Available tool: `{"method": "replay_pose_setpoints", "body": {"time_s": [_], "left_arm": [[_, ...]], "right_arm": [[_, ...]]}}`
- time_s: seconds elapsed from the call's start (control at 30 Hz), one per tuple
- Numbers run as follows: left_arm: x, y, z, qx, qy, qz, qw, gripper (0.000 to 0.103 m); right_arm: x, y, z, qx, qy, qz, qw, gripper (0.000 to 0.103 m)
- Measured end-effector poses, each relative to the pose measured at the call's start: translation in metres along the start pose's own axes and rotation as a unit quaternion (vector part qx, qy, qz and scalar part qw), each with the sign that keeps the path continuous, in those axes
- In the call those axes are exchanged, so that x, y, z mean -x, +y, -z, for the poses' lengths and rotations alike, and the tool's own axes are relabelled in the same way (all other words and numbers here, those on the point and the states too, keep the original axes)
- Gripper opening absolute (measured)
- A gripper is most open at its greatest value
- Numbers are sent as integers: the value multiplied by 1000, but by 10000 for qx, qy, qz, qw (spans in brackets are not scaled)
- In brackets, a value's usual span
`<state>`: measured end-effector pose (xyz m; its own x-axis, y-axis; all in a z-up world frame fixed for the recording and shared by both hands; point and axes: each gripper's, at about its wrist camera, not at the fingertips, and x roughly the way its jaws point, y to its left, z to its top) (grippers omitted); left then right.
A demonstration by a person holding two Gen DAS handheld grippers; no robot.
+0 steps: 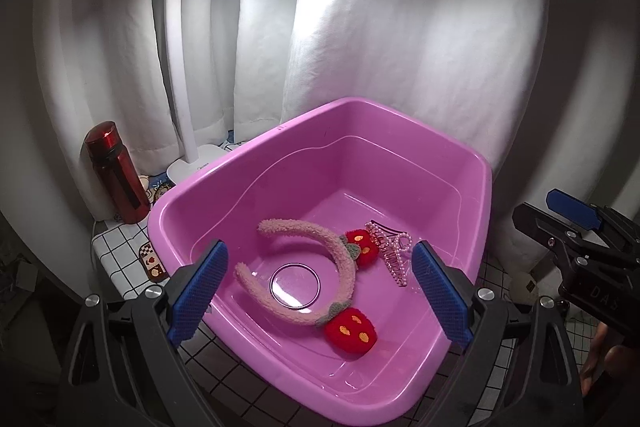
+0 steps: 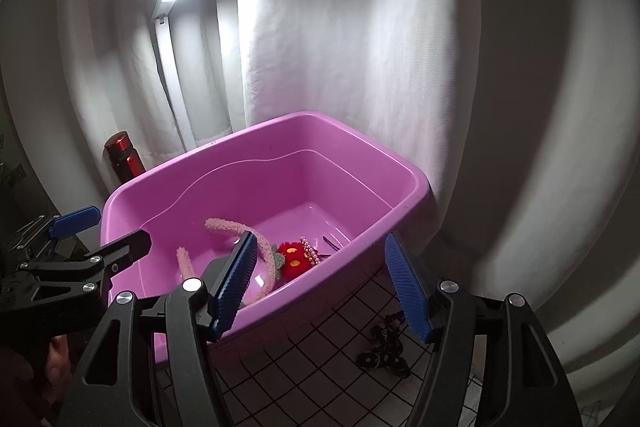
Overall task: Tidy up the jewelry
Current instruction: 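Withdraw both tools from the tub toward the black watch on the table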
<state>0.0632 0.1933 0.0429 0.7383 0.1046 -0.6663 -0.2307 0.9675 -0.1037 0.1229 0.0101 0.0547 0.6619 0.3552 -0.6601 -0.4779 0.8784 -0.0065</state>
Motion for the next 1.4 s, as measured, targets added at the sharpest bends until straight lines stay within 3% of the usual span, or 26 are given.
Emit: {"method": "replay_pose_setpoints", "body": {"time_s": [0.17,0.4,0.7,1.03,1.4], "left_arm": [[13,-24,5,-69,-47,244,9997,91],[22,-77,22,-390,54,752,9964,92],[9,-139,63,-756,506,1191,9887,94],[-40,-182,105,-1181,1045,1024,9822,94],[-108,-206,124,-1385,1441,745,9770,94]], "right_arm": [[36,-23,31,-356,-58,119,9993,66],[76,-63,99,-938,233,383,9946,70],[122,-132,187,-1868,639,1001,9752,70],[136,-182,241,-2527,798,1409,9539,70],[88,-219,257,-2755,1050,1390,9454,70]]}}
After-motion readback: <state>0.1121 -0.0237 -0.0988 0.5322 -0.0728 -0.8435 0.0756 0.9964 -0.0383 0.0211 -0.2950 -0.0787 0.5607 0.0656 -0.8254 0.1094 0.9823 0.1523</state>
